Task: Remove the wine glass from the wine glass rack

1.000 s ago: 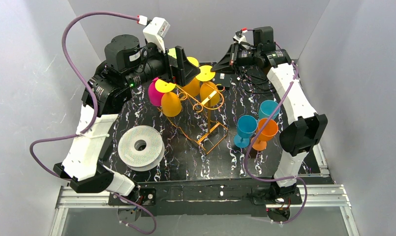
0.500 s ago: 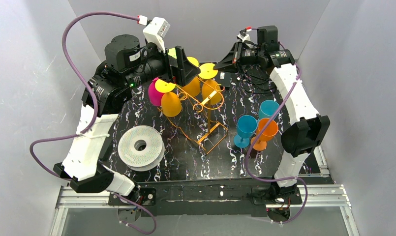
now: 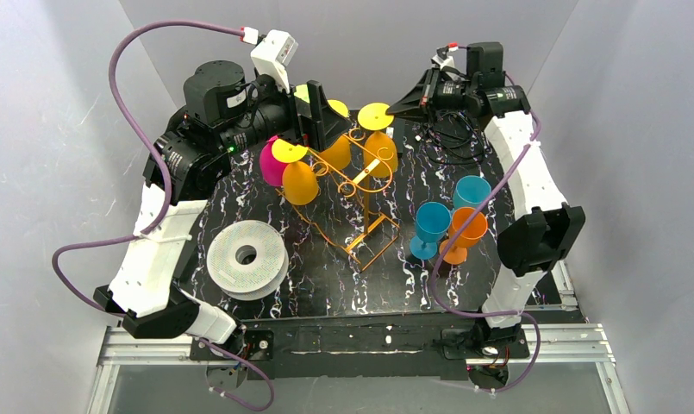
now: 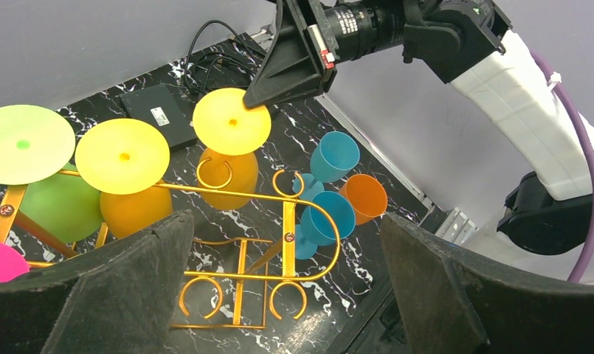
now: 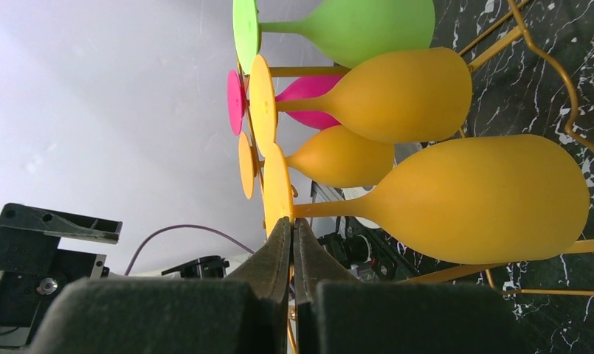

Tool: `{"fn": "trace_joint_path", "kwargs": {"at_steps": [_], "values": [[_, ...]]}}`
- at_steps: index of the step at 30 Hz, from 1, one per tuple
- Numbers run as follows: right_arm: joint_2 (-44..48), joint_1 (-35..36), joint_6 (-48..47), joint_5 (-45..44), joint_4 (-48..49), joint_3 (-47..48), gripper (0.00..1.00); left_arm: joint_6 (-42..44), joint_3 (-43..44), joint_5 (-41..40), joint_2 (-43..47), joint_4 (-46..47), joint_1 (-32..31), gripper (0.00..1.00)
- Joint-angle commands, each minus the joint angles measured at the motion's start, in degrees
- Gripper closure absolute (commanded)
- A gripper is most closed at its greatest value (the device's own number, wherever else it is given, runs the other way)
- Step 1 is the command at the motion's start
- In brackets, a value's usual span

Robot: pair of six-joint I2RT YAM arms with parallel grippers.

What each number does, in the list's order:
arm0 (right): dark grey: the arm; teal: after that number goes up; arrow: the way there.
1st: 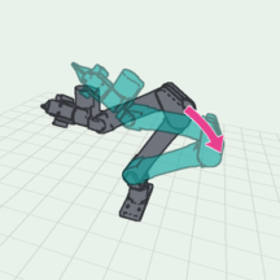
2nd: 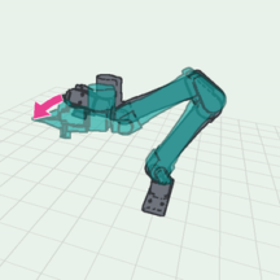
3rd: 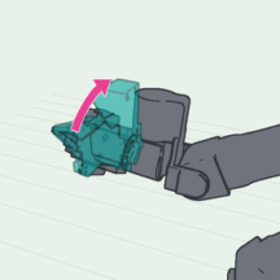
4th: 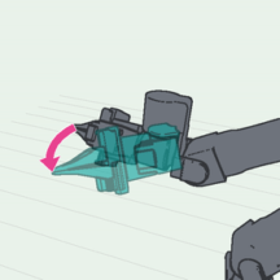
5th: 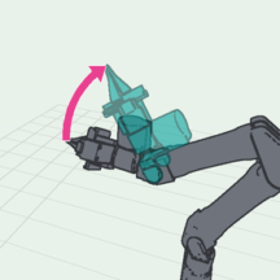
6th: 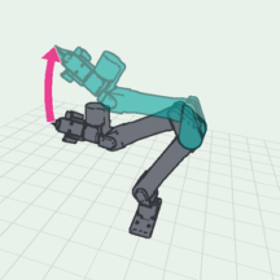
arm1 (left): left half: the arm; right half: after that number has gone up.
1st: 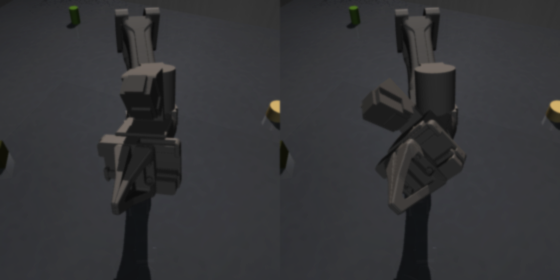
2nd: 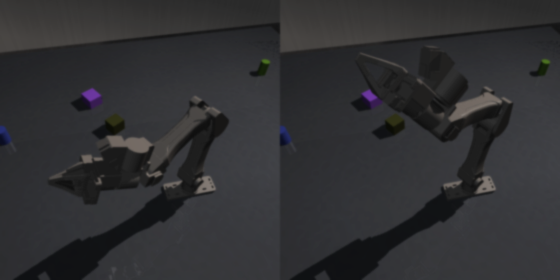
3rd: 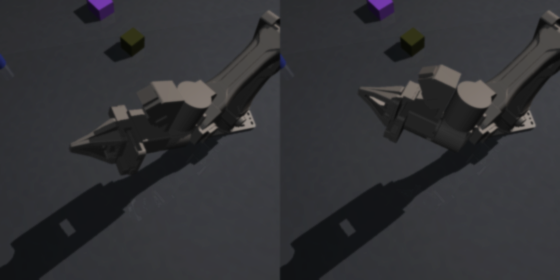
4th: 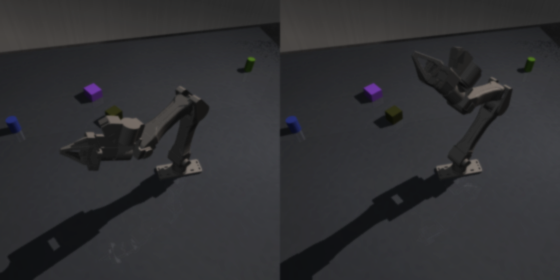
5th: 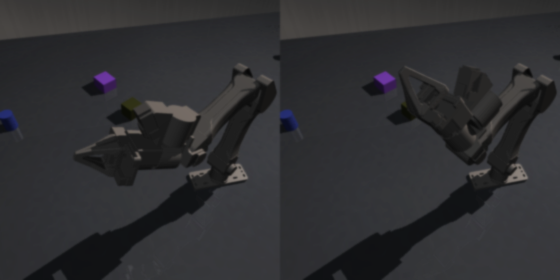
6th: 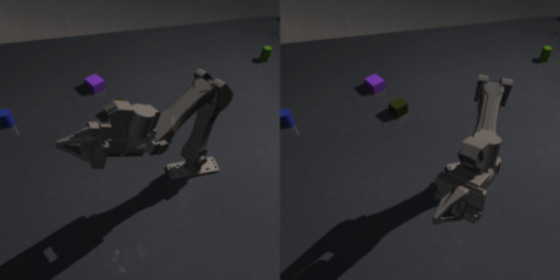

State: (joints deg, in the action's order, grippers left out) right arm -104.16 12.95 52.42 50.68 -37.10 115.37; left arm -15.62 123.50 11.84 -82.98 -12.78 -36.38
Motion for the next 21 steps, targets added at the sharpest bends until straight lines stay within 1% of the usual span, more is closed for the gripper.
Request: {"fn": "trace_joint_path", "kwargs": {"at_steps": [1,9,21], "values": [[4.2,-2.1,0.5,0.2,1.3,1.2,0.99,0.3,0.8,0.9,0.9,2.6,0.1,0.02],[7.3,-6.3,1.9,-0.5,0.0,1.3,0.99,0.5,-0.3,2.0,0.3,3.5,0.1,0.02],[14.9,-9.4,7.2,-2.6,-4.7,1.3,0.99,0.6,-2.9,7.5,-0.3,6.9,0.1,0.02]]}}
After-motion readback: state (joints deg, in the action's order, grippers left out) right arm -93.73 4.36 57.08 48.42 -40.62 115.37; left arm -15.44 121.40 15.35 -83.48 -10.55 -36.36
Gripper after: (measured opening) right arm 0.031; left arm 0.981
